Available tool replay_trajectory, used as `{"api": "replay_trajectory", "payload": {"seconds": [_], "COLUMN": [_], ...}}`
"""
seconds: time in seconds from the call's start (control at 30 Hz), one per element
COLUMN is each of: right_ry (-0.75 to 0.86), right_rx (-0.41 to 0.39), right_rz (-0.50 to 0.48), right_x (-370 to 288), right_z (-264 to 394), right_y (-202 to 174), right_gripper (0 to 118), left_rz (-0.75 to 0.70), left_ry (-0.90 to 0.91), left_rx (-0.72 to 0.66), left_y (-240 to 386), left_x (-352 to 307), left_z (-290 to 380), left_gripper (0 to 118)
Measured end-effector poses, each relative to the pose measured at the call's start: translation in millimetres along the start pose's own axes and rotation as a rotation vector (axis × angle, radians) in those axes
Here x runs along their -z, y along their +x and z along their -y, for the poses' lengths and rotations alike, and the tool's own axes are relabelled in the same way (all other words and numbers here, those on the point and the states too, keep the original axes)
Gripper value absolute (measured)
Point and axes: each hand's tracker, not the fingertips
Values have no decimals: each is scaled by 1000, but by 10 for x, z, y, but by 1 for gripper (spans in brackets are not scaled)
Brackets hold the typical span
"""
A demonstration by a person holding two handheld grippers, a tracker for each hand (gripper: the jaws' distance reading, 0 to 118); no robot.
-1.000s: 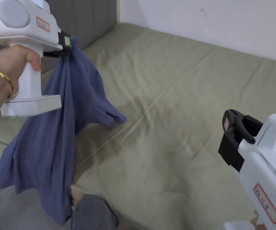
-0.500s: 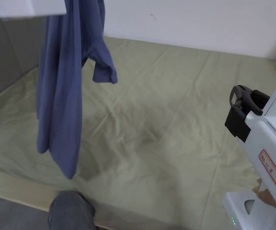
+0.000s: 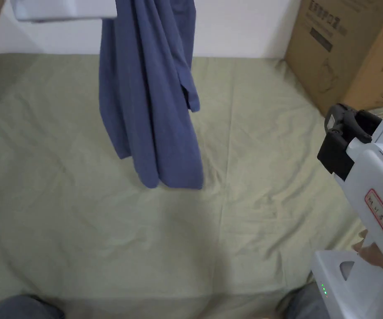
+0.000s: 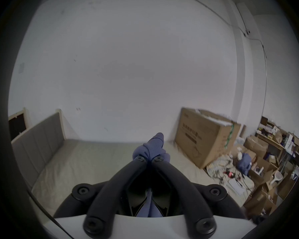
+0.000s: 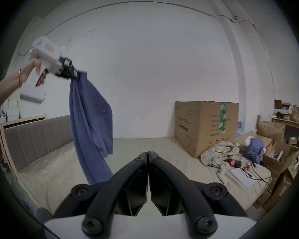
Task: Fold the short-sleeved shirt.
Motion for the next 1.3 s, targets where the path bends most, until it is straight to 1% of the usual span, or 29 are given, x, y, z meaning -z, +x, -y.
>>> {"api": "replay_trajectory", "payload": {"seconds": [0.13,0.27,0.37,0.5,0.53,0.63,0.7,0.77,0.8,0.83,0.87,0.9,0.93,1.0,1.07,1.13,1.17,1.23,1.3], "right_ry": [-22,-57,-82,-112,-118,-133,-142,-150,-151,-152,-151,-151,-151,-151,-146,-133,-118,-99,-72], "right_rx": [-2,-4,7,4,2,5,5,5,6,4,0,-5,-9,-18,-17,-19,-24,-39,-33], "right_rz": [25,33,29,17,16,20,20,18,17,15,12,8,5,-5,-15,-25,-33,-38,-56], "right_x": [-13,39,100,145,156,195,221,240,246,252,261,277,294,342,384,438,471,534,575], "right_z": [65,155,239,307,320,365,385,392,392,391,389,385,382,379,362,366,362,362,372], "right_y": [99,111,114,64,62,79,84,74,67,59,45,38,24,-17,-93,-161,-199,-286,-347], "right_gripper": [0,0,0,0,0,0,0,0,0,0,0,0,0,0,0,0,0,0,0], "left_rz": [1,8,-9,-40,-52,-53,-59,-62,-46,-16,13,21,19,0,-51,-88,-120,-219,-292], "left_ry": [-159,-350,-479,-634,-652,-741,-756,-771,-776,-773,-738,-673,-612,-427,-300,-171,-100,25,112], "left_rx": [6,7,44,78,88,82,67,37,12,-17,-50,-79,-107,-171,-168,-105,-47,62,139], "left_y": [149,267,357,309,413,428,422,399,344,315,275,236,156,35,-72,-136,-150,-175,-156], "left_x": [572,1068,1361,1531,1360,1331,1289,1237,1239,1205,1143,1057,1046,812,599,306,129,-121,-374], "left_z": [730,1542,2171,2967,3112,3484,3660,3759,3722,3686,3621,3524,3408,3116,2863,2695,2640,2596,2616], "left_gripper": [0,0,0,0,0,0,1,19,37,69,91,108,118,118,118,118,118,118,117]}}
